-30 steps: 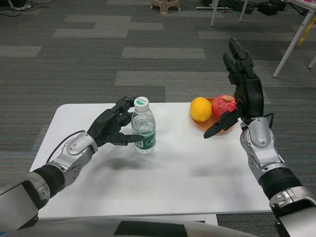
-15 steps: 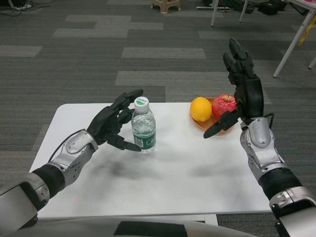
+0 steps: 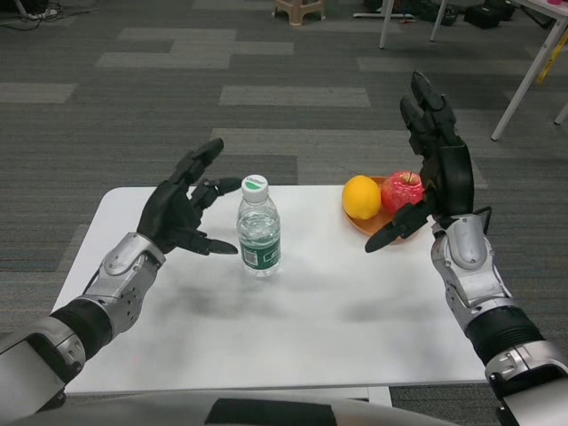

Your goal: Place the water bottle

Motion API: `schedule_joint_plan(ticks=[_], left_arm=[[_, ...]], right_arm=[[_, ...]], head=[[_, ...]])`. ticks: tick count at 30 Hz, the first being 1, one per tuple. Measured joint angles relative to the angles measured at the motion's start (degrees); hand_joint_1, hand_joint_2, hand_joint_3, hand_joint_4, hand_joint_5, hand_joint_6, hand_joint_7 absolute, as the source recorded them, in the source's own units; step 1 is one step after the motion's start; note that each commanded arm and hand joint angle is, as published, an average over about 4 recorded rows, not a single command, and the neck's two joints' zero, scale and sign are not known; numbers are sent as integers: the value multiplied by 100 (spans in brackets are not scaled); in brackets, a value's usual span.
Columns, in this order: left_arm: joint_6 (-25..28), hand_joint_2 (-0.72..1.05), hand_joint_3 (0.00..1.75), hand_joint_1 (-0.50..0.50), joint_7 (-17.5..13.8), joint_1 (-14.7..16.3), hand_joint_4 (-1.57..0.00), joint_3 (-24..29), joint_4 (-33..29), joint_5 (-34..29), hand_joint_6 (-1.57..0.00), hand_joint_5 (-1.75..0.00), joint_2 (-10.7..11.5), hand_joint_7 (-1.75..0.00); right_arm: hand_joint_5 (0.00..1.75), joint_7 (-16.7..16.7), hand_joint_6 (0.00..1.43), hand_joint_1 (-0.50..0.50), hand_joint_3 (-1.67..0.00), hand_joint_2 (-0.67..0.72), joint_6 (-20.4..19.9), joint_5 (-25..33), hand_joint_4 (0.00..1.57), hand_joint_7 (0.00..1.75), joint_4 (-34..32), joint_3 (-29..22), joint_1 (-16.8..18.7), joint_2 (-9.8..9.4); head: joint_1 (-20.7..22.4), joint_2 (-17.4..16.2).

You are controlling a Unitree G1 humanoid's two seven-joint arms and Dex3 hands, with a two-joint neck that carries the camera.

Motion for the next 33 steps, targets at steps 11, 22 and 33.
schedule_joint_plan(ticks=[11,22,33], left_arm=[[-203,7,9,-50,5,145,0,571,-900,-495,0,-62,-158,-28],[-351,7,9,-50,15,190,0,896,-1431,-516,0,-72,-230,-28],[-356,5,9,-50,29,222,0,1063,-1606,-513,0,-72,-231,-28]], right_arm=[[0,0,0,-46,-8,47,0,1,0,14,-176,-1,89,-1],[0,0,0,-46,-14,47,0,1,0,14,-304,-38,181,-1],[0,0,0,-46,-10,47,0,1,0,14,-400,-37,181,-4]], head=[[-28,70],[-83,89],[-102,103]])
